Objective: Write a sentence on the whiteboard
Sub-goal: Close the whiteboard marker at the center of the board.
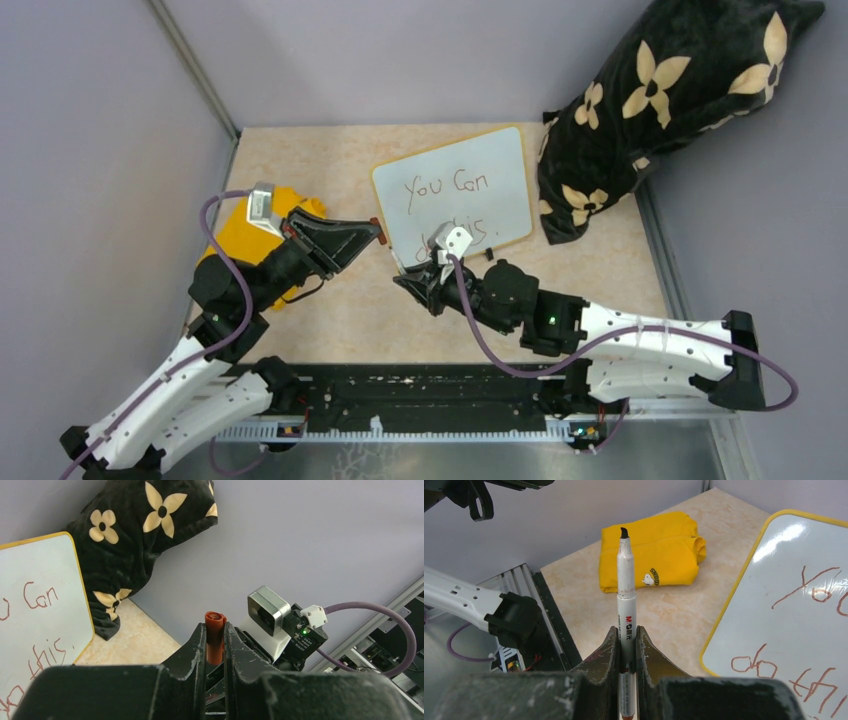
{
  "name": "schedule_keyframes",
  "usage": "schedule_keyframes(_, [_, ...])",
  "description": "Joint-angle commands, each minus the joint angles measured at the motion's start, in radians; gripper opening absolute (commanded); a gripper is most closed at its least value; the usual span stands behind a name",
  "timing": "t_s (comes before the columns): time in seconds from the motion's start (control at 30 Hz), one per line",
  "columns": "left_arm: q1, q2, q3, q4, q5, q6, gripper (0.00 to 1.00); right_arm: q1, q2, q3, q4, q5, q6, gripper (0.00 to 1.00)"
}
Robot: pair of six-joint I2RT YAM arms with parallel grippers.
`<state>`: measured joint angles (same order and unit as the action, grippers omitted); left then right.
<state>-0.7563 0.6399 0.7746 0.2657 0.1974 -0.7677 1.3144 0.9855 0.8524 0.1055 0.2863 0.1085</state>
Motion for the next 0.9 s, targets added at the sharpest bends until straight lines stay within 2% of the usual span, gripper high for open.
schedule_keyframes(0.0, [0.005,-0.015,-0.011,0.027,0.022,0.0,0.0,-0.003,-0.023,0.008,0.063,-0.018,0.007,0.0])
schedule_keyframes(0.87, [0.005,-0.02,-0.021,0.028,0.043,0.009,0.0,-0.004,-0.045,0.026,0.064,-0.081,0.011,0.0])
